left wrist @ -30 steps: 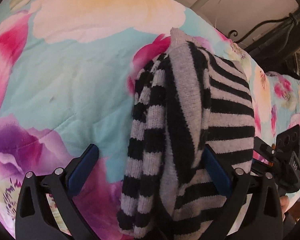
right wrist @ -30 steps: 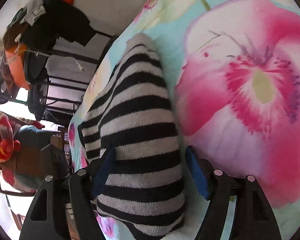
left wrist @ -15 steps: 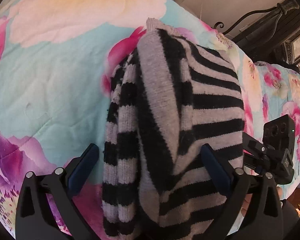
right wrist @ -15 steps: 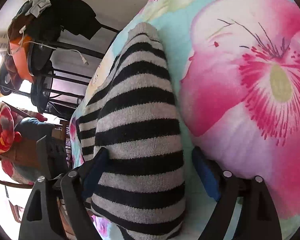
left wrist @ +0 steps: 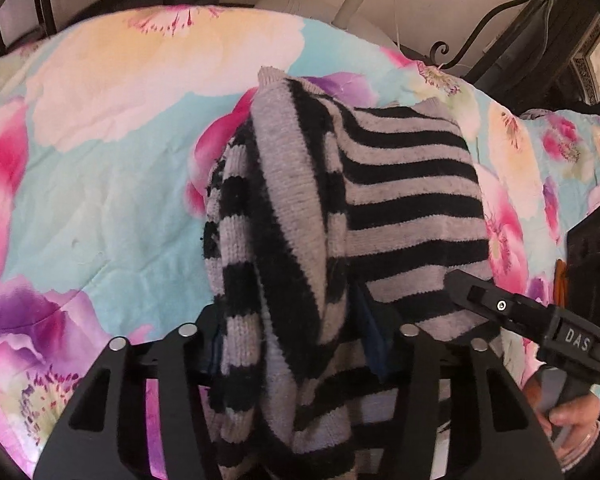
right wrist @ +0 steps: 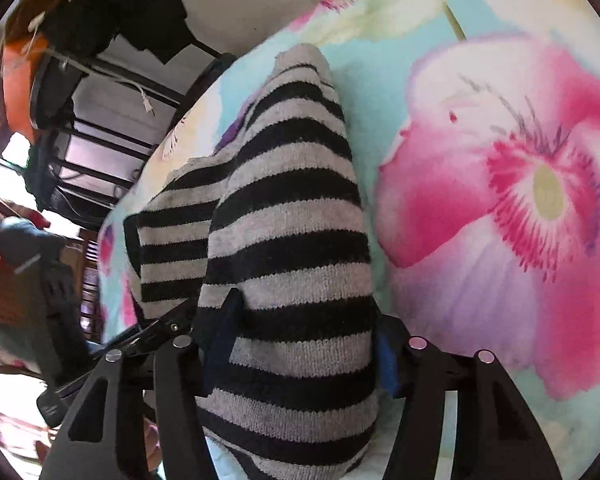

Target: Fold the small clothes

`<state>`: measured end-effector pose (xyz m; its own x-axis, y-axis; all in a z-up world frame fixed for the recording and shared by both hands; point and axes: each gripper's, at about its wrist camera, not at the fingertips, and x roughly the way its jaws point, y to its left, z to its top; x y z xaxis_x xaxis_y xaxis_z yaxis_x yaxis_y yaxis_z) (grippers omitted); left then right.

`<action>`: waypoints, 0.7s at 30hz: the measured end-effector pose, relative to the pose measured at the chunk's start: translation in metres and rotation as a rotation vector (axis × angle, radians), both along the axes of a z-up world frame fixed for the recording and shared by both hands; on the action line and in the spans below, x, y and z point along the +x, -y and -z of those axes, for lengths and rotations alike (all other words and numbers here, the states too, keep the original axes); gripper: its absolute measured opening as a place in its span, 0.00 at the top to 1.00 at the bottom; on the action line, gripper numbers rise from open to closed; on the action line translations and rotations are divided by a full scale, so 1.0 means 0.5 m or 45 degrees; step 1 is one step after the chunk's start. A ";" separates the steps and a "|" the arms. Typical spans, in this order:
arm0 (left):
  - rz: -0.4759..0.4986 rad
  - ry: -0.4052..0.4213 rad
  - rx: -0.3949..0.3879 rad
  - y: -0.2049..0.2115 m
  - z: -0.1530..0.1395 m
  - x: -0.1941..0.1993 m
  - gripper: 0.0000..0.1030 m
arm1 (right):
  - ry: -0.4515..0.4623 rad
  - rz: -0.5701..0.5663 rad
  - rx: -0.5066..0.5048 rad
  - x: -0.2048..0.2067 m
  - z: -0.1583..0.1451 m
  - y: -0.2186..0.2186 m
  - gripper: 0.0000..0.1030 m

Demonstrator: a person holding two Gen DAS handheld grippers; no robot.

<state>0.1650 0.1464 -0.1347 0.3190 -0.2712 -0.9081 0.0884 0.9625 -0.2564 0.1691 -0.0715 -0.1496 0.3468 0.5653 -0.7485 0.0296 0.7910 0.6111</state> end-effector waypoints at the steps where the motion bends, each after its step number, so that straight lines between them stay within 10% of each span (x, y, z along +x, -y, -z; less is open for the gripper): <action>1: 0.003 0.010 0.012 0.003 -0.005 -0.004 0.54 | 0.015 -0.006 -0.031 -0.003 -0.009 -0.004 0.44; 21: 0.036 0.081 0.065 0.025 -0.098 -0.088 0.65 | 0.096 -0.079 -0.185 -0.075 -0.121 -0.011 0.47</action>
<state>0.1212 0.1340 -0.0857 0.3693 -0.2350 -0.8991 0.1302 0.9710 -0.2004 0.1317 -0.0663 -0.0889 0.3727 0.4747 -0.7973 -0.0632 0.8702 0.4885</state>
